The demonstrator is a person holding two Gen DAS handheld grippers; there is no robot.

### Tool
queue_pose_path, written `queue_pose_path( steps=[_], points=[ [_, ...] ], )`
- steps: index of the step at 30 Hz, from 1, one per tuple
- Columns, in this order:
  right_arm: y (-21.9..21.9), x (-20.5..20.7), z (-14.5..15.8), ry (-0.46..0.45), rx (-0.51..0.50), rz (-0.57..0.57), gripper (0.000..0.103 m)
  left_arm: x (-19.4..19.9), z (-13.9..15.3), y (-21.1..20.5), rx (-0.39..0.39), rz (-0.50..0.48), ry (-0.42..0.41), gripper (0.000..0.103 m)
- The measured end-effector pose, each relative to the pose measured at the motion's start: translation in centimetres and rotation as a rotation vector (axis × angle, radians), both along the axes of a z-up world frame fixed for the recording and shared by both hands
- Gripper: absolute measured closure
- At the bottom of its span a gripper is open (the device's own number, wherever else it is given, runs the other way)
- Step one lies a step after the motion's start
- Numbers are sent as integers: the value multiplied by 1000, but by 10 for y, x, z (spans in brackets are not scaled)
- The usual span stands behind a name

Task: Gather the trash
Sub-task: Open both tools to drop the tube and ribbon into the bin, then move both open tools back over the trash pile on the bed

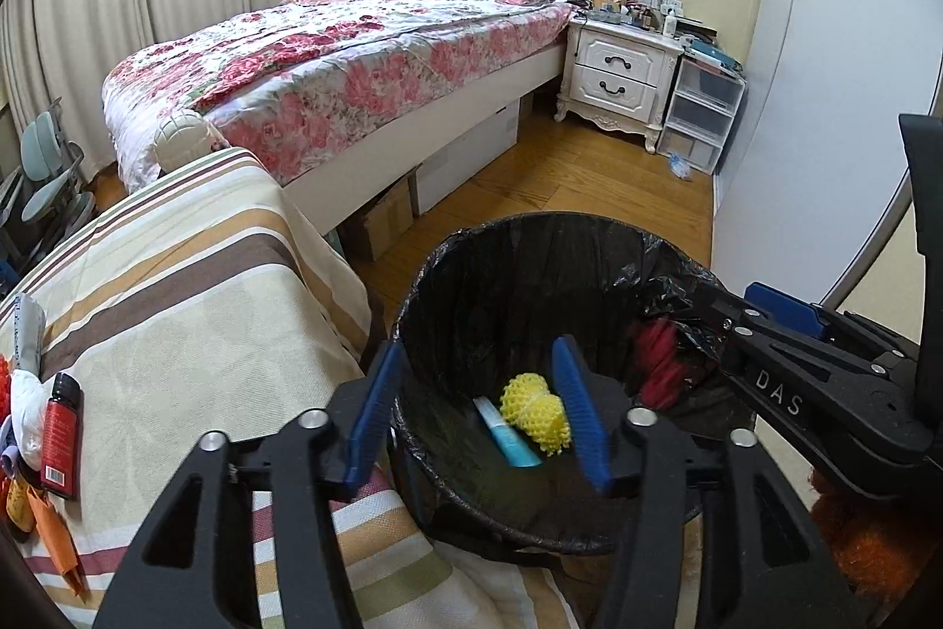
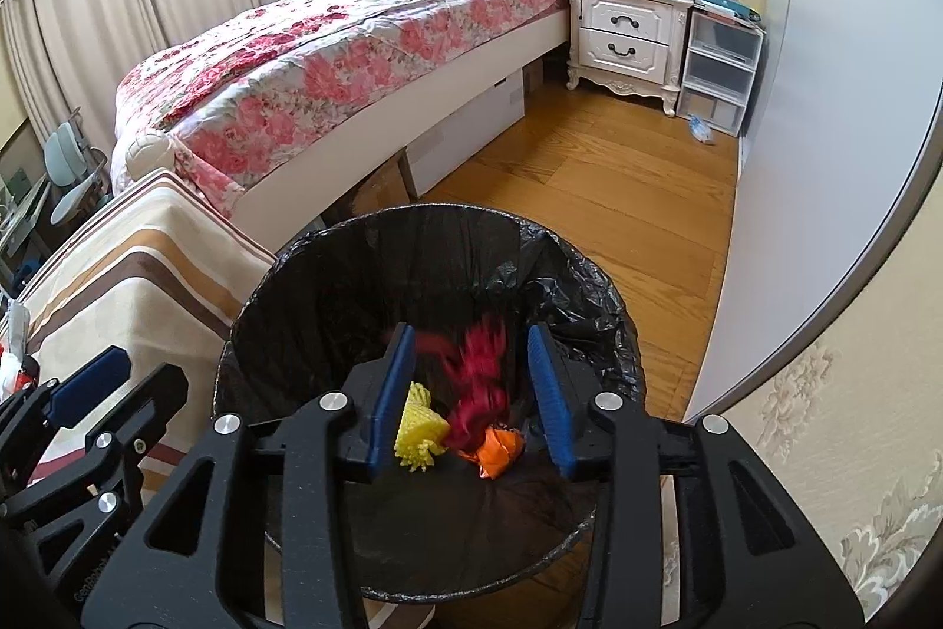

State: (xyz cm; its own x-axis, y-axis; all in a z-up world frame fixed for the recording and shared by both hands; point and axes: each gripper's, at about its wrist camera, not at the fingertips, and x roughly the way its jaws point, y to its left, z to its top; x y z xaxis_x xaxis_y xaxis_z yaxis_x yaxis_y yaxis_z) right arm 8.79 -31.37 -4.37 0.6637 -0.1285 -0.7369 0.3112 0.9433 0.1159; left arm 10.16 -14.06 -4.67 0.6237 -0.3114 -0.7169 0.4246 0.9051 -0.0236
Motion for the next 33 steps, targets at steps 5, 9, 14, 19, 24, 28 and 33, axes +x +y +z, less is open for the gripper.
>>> queue_pose_path(
  steps=[5,9,14,19,24,28,33],
  points=[
    [3,-2,1,-2,-10,-3,60,0,3,8,-10,23,7,44],
    [8,-5,3,0,-14,6,59,-3,7,17,-15,46,-4,44],
    [18,-11,7,-2,-16,22,55,-9,14,35,-16,79,-12,44],
    [35,-18,12,-8,-19,52,53,-18,20,59,-15,117,-24,42],
    [61,-23,16,-12,-18,105,50,-29,26,90,-9,165,-38,41],
    [86,-25,18,-12,-15,163,49,-37,29,121,-5,219,-44,41],
    [123,-25,19,-10,-16,238,49,-47,30,163,-3,303,-41,41]
  ],
)
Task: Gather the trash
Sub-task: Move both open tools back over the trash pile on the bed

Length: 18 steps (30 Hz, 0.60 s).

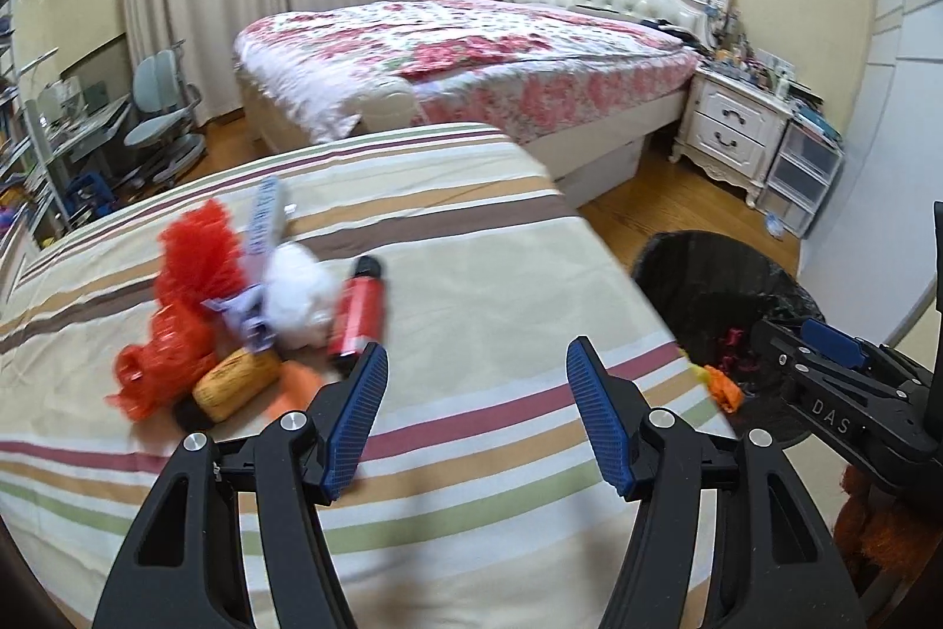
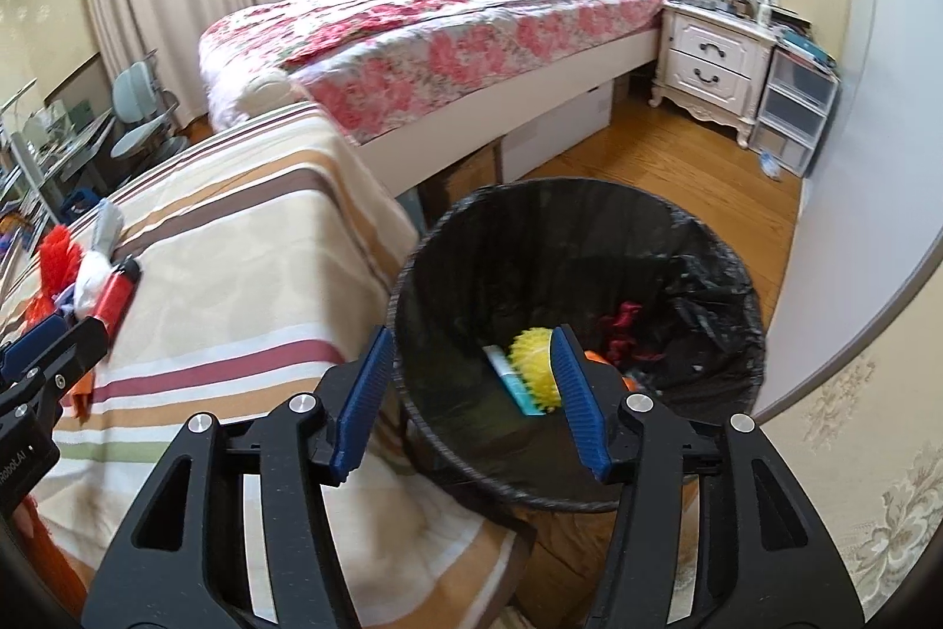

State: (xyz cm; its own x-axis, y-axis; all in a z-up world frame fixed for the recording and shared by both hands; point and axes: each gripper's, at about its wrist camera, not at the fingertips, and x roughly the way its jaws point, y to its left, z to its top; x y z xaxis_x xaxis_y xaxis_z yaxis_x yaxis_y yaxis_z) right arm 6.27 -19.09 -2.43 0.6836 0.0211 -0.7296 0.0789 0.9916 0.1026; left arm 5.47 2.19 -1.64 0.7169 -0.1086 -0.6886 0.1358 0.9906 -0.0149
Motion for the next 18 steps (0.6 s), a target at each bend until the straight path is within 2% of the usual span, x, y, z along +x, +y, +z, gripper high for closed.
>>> queue_pose_path(
  steps=[11,18],
  points=[
    [78,-4,1,10,-21,162,48,-19,-5,85,-9,172,18,40],
    [112,-4,0,21,-38,225,48,-28,-12,133,-13,266,37,40]
  ],
)
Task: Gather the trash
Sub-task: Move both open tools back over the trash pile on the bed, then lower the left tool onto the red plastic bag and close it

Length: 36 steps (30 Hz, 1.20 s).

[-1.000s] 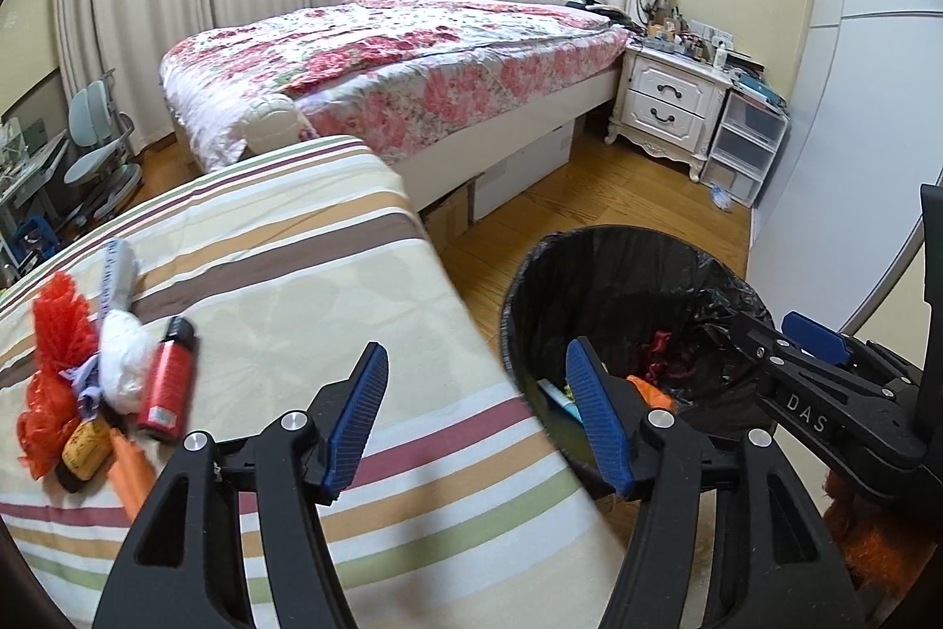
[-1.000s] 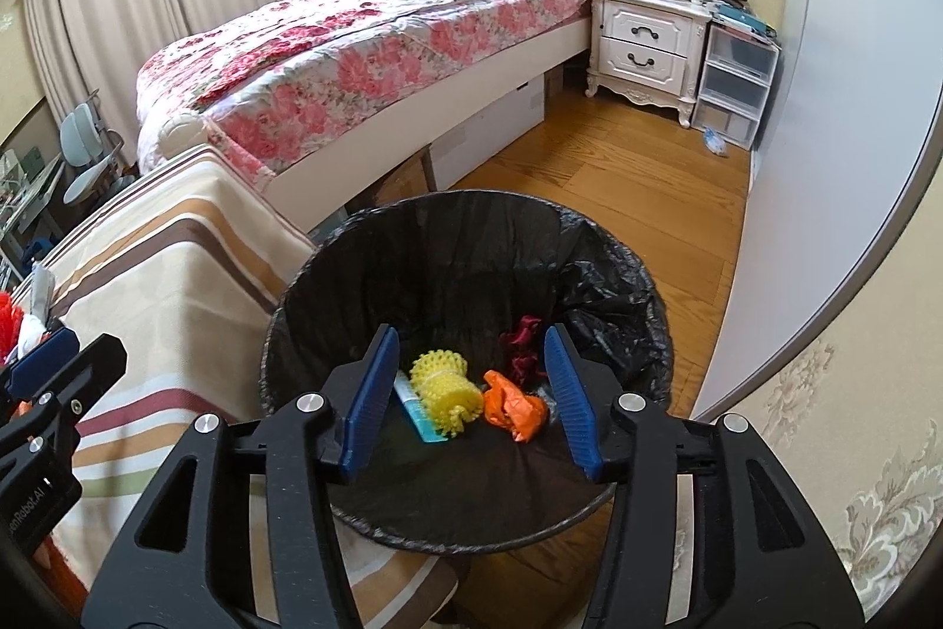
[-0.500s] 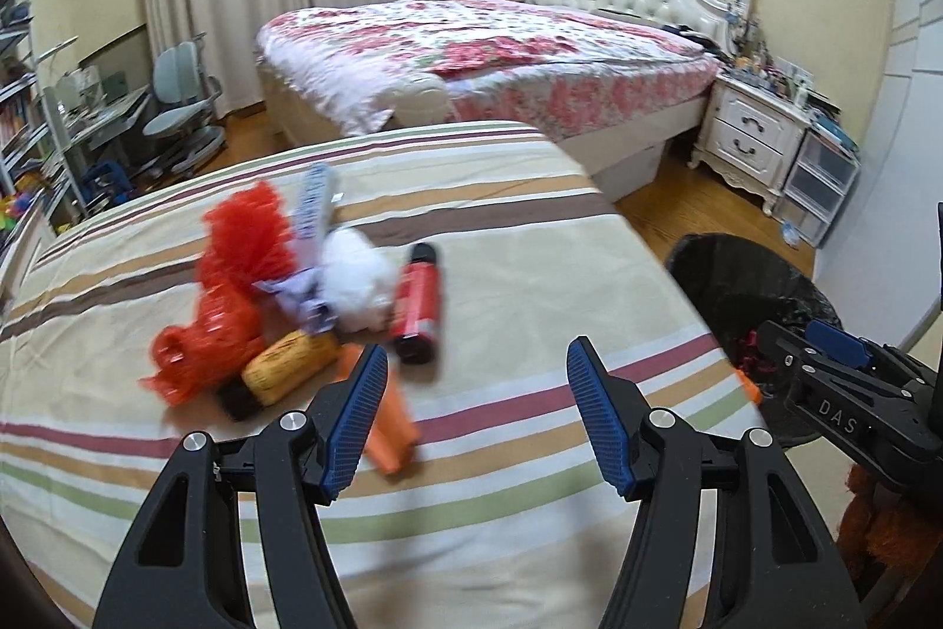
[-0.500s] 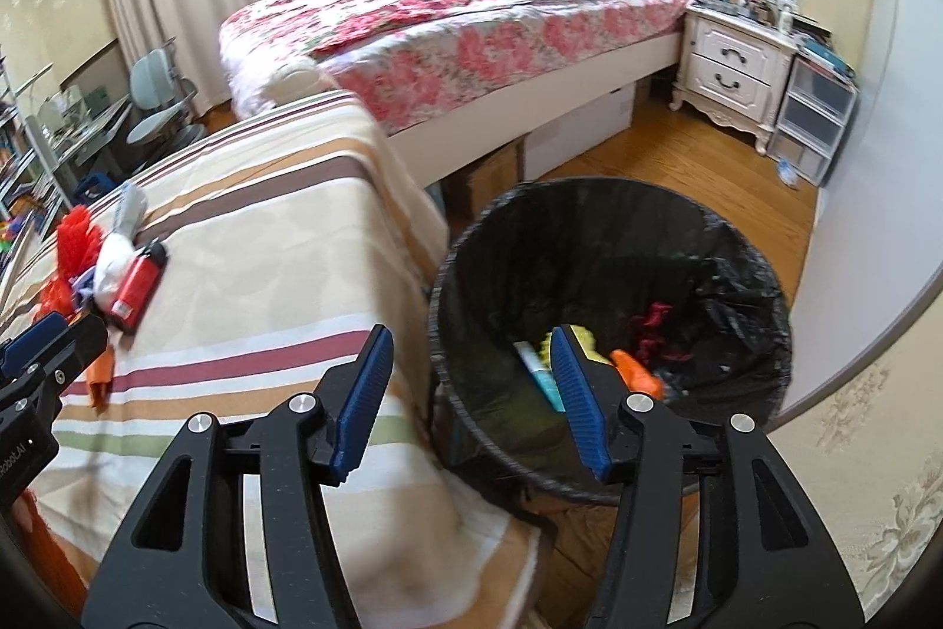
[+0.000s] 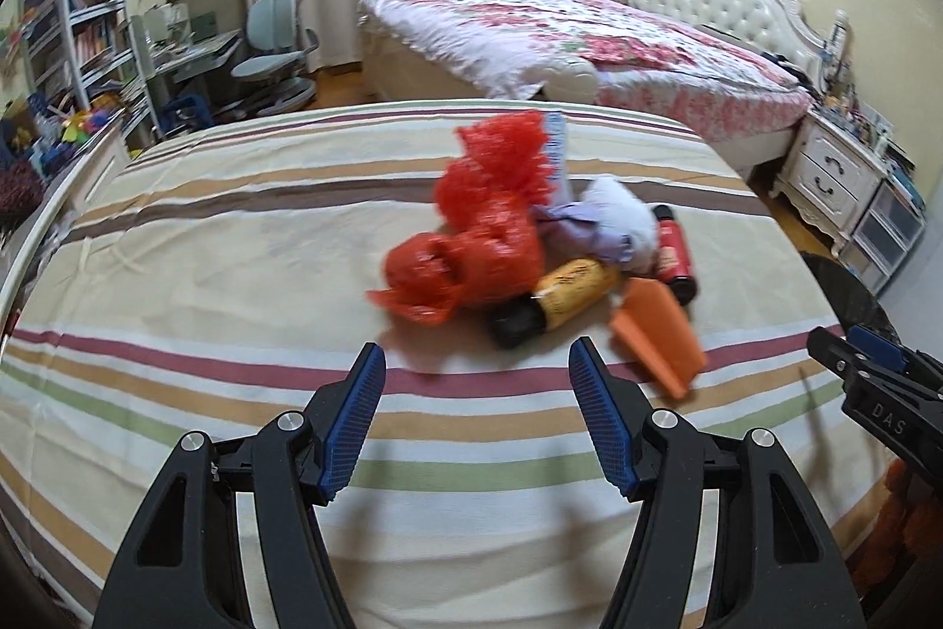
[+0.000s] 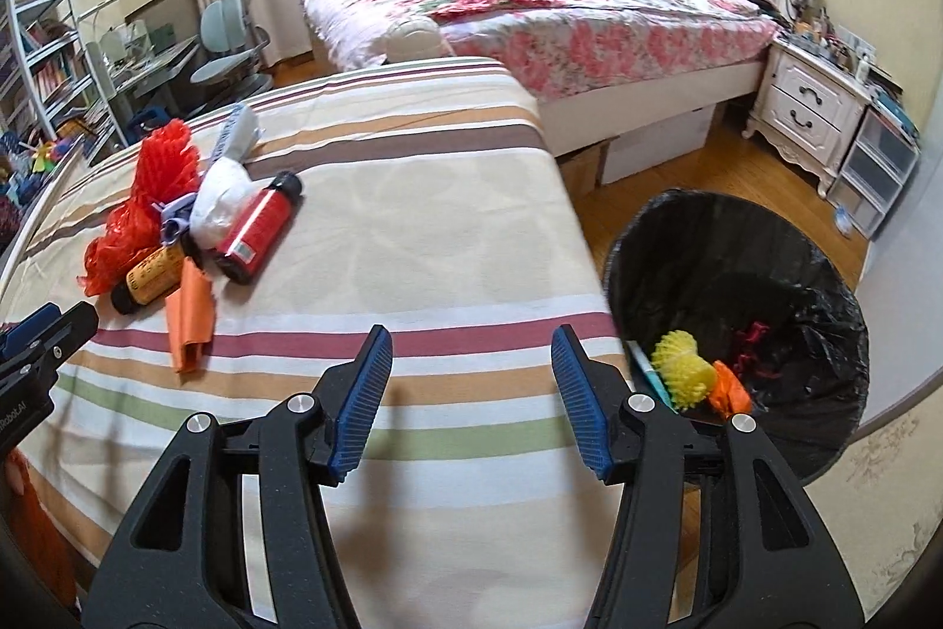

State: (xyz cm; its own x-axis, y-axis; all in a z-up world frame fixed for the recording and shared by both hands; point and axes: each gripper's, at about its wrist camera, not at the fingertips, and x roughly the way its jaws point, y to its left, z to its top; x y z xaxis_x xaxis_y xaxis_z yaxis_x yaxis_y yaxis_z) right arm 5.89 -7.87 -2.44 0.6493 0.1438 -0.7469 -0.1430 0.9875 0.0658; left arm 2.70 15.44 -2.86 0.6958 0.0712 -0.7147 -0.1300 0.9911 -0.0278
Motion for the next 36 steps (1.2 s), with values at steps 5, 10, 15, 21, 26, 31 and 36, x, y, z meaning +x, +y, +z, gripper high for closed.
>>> queue_pose_path(
  steps=[5,10,15,21,26,31,36],
  points=[
    [16,0,-2,6,-13,27,48,1,-4,20,-18,36,8,40],
    [23,-1,-3,12,-25,38,48,8,-7,30,-15,50,11,39],
    [26,2,-5,18,-28,44,48,17,-10,39,-11,75,26,39],
    [31,5,-6,24,-31,53,48,27,-13,52,-9,107,40,39],
    [34,7,-7,27,-34,58,48,29,-13,63,-27,131,52,39],
    [35,9,-7,29,-28,58,48,15,-6,60,-24,113,49,39],
    [36,11,-6,32,-25,61,48,3,5,54,-47,100,33,33]
  ],
)
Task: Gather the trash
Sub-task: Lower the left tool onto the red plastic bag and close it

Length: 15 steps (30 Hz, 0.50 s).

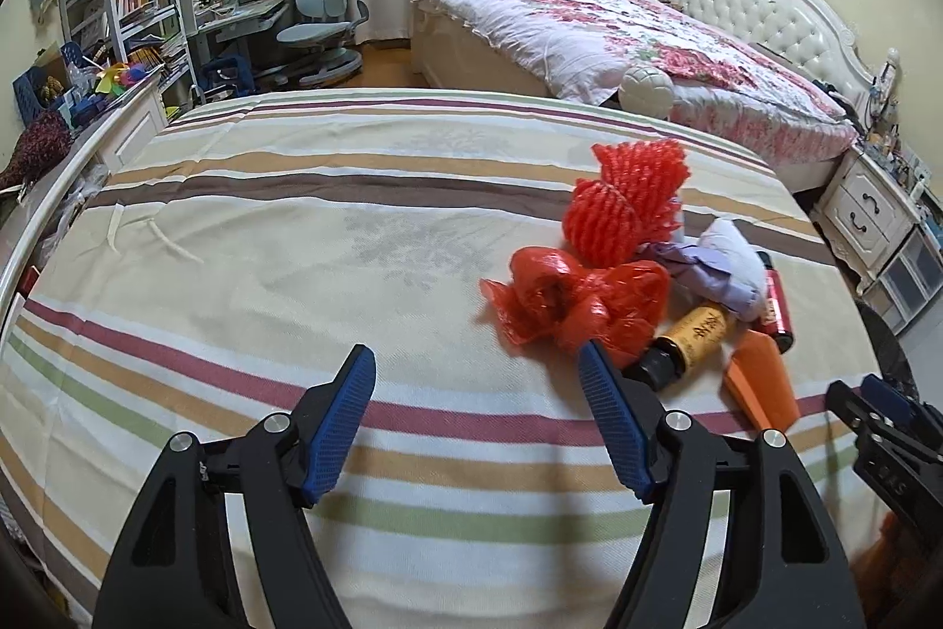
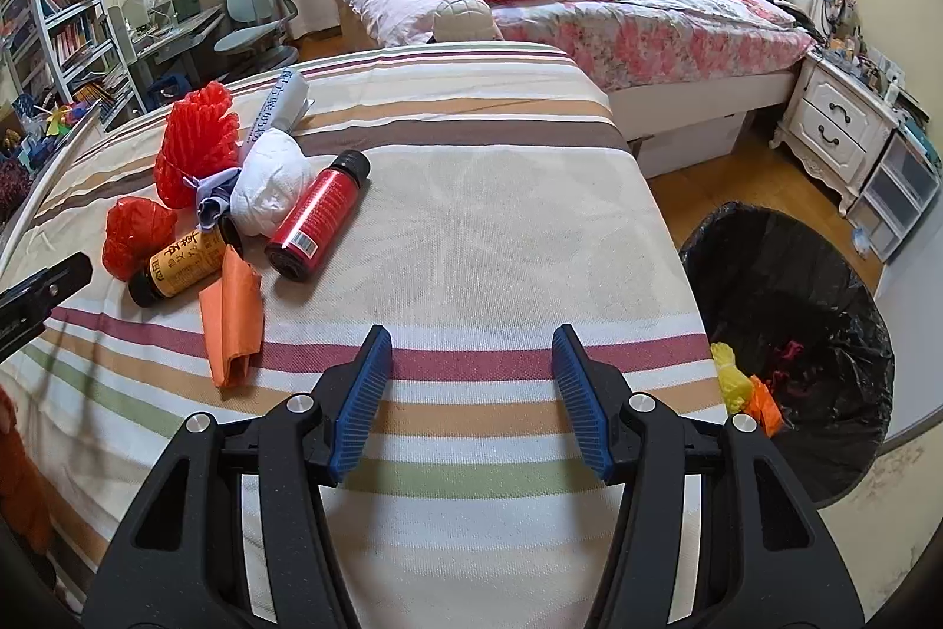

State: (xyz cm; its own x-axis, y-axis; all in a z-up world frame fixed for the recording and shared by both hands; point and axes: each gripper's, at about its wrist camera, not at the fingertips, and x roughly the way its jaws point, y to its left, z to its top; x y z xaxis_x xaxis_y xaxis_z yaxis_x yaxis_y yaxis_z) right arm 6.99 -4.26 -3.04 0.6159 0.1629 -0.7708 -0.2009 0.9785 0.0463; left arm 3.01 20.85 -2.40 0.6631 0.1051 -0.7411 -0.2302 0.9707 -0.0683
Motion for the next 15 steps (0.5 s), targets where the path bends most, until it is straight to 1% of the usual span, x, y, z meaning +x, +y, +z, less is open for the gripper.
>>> queue_pose_path(
  steps=[5,11,15],
  points=[
    [0,2,0,2,6,-3,48,3,6,-13,3,-25,-10,32],
    [-2,6,-2,10,8,-12,48,22,7,-30,8,-54,-13,31],
    [-5,10,-4,20,10,-19,48,35,2,-36,25,-57,-2,30]
  ],
)
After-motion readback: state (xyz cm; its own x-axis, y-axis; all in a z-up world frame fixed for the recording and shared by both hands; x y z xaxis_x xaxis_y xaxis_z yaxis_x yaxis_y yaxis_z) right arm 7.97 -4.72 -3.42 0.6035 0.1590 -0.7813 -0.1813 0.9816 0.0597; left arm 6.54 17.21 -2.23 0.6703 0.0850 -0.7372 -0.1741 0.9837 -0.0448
